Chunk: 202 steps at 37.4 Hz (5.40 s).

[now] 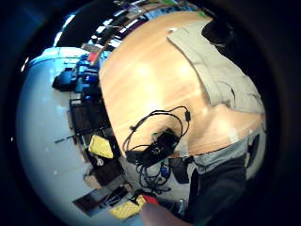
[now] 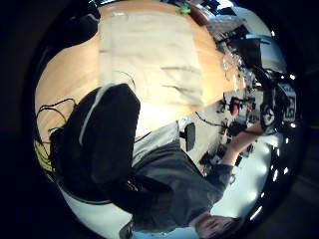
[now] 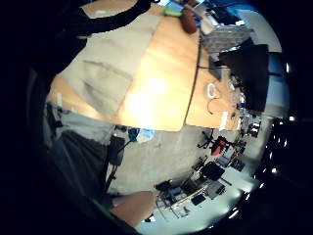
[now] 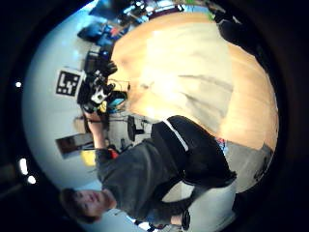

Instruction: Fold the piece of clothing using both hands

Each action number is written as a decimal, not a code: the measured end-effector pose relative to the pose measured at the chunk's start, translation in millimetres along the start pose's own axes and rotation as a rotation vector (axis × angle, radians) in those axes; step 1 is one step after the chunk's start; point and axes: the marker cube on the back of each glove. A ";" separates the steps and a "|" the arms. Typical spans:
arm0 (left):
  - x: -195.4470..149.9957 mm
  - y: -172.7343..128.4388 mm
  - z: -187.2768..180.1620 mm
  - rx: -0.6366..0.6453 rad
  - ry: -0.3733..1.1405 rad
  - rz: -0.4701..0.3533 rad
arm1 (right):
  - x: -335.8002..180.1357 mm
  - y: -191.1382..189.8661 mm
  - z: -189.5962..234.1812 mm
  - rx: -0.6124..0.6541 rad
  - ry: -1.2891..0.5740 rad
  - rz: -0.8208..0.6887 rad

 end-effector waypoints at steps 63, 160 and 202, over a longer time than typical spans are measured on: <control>6.8 4.7 69.5 0.014 0.103 0.238 | 26.3 1.8 101.7 -0.093 0.130 -0.051; -2.3 -87.9 103.6 -0.191 0.097 -0.300 | 42.1 -143.5 134.5 -0.029 0.091 0.493; -16.9 -96.5 79.7 0.200 0.279 -0.338 | 8.2 -142.6 38.1 -0.055 0.129 0.441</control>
